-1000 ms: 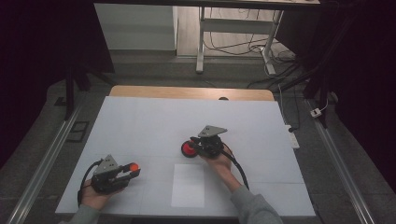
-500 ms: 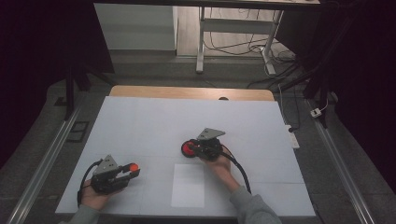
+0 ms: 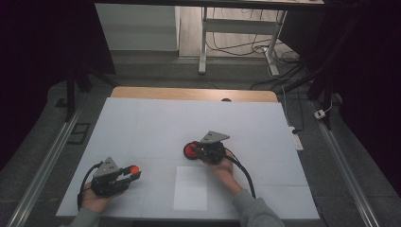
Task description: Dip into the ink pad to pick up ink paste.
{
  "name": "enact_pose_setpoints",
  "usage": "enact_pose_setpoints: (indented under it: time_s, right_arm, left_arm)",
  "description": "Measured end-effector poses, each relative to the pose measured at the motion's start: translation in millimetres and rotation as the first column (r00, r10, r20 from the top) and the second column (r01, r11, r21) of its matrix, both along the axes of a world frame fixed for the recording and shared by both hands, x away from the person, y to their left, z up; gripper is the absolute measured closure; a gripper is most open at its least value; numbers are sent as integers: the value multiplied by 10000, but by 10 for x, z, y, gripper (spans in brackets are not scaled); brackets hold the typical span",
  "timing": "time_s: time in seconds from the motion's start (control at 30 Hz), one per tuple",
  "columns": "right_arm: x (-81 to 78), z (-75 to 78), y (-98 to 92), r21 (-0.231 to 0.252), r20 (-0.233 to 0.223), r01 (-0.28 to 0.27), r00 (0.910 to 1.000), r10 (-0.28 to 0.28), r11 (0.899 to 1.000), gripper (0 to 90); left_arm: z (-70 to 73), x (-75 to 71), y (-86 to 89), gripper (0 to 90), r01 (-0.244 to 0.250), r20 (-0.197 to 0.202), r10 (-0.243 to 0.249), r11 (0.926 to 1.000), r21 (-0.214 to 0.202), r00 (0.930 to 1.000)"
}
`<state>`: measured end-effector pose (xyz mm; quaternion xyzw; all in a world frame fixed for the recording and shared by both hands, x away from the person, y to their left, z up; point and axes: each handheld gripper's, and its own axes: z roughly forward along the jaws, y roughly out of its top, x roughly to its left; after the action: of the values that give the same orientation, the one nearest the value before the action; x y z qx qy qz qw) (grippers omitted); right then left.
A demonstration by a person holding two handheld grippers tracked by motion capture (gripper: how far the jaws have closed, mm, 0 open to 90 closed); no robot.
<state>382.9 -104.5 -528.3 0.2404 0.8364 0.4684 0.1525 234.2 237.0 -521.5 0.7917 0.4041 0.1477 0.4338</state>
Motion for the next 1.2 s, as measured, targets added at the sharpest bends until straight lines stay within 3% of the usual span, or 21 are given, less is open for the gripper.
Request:
enact_pose_setpoints:
  time_s: [0.67, 0.77, 0.9, 1.2]
  right_arm:
    - [1, -5, -8, 7, 47, -2, 10000, 2, 10000, 727]
    - [20, 10, -26, 170, -118, -69, 9999, 71, 9998, 726]
    - [-1, 142, -71, 833, 134, -33, 9999, 21, 9965, 726]
    - [-48, 361, -130, 1467, 477, -158, 9988, 89, 9890, 726]
  left_arm:
    - [2, 4, 3, 652, -2, 13, 2, 10000, 27, 10000]
    - [2, 8, 12, 652, -14, 22, 14, 10000, 26, 10000]
    - [2, 9, 27, 652, -54, 31, 54, 10000, -6, 10000]
    - [10, 5, 19, 652, -20, 59, 20, 10000, 11, 10000]
